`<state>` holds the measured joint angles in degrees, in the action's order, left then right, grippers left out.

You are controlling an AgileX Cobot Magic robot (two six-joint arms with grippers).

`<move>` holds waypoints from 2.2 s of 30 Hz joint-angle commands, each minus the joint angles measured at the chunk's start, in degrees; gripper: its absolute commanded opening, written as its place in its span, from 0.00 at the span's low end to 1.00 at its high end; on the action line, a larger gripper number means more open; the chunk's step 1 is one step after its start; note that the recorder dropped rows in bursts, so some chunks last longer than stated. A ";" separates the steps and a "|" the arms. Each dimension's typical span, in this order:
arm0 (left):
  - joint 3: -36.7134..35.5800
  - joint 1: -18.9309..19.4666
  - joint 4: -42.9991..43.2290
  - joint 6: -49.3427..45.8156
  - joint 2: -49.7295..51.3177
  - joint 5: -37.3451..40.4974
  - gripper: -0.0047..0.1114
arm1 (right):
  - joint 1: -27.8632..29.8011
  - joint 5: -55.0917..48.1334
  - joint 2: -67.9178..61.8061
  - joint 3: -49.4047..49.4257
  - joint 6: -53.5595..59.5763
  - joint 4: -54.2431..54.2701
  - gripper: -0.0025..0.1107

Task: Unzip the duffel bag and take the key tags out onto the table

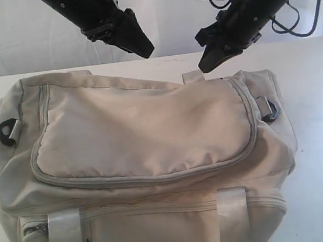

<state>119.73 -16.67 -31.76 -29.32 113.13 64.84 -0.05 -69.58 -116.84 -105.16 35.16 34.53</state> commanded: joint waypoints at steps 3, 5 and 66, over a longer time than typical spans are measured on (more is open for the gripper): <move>0.38 -0.10 -0.76 0.03 -0.17 4.21 0.57 | 0.05 -0.38 3.23 -0.45 0.60 0.30 0.02; 0.38 -0.10 -0.76 0.03 -0.17 4.21 0.57 | 0.05 -0.38 3.40 -0.45 0.60 -0.65 0.02; 8.97 -3.63 -20.22 1.05 24.35 -14.86 0.61 | -3.87 -0.38 13.81 -2.70 -22.59 -30.13 0.02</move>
<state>128.60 -20.06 -49.25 -28.15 136.42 49.83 -4.01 -69.94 -103.54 -107.79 12.92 4.80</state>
